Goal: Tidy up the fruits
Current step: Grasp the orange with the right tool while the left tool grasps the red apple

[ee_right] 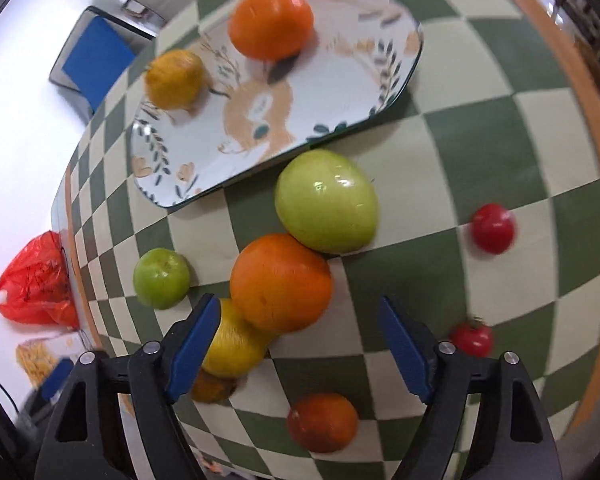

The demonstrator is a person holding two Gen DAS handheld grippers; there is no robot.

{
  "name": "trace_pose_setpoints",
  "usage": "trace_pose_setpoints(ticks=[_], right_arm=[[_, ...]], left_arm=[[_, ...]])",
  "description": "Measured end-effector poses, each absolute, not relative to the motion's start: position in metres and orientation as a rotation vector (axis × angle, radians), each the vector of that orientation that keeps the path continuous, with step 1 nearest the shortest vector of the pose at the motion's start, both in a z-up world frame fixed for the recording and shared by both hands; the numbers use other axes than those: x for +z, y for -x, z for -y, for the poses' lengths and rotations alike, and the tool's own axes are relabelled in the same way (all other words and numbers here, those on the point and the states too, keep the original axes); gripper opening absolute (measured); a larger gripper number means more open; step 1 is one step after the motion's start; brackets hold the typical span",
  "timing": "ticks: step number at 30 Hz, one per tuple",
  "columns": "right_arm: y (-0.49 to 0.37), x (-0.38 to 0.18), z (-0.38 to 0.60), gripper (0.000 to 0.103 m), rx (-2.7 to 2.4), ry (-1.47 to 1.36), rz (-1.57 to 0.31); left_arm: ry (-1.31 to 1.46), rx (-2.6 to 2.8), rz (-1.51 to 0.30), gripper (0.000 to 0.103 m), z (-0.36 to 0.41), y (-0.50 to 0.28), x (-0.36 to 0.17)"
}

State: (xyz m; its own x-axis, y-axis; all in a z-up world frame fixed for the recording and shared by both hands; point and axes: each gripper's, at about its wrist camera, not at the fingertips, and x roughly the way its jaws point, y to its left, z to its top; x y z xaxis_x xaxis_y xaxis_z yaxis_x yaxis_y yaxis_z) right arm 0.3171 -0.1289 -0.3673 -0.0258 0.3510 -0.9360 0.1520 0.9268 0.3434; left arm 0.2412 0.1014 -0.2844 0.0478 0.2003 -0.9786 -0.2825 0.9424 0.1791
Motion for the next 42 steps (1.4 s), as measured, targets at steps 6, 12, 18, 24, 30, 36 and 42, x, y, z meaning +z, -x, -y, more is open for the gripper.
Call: trace_pose_setpoints(ticks=[6, 12, 18, 24, 30, 36, 42], right_arm=[[-0.327, -0.401, 0.101, 0.068, 0.167, -0.382, -1.653], [-0.305, -0.401, 0.123, 0.068, 0.190, -0.314, -1.693], [-0.279, -0.397, 0.155, 0.068, 0.192, -0.261, -1.719], [-0.268, -0.402, 0.157, 0.068, 0.200, -0.239, -1.720], [-0.259, -0.413, 0.150, 0.069, 0.213, -0.231, -1.753], [-0.257, -0.411, 0.140, 0.074, 0.199, -0.168, -1.746], [-0.258, -0.409, 0.131, 0.071, 0.199, -0.102, -1.750]], left_arm=[[0.105, 0.358, -1.555, 0.102, -0.105, -0.234, -0.309], [0.094, 0.213, -1.612, 0.102, -0.082, -0.231, -0.325], [-0.039, 0.072, -1.663, 0.102, -0.046, -0.230, -0.350], [-0.151, -0.018, -1.673, 0.067, -0.021, -0.235, -0.373], [-0.154, 0.011, -1.639, 0.066, -0.022, -0.217, -0.361], [-0.048, 0.083, -1.661, 0.066, -0.037, -0.206, -0.372], [-0.033, 0.089, -1.637, 0.066, -0.035, -0.204, -0.370]])
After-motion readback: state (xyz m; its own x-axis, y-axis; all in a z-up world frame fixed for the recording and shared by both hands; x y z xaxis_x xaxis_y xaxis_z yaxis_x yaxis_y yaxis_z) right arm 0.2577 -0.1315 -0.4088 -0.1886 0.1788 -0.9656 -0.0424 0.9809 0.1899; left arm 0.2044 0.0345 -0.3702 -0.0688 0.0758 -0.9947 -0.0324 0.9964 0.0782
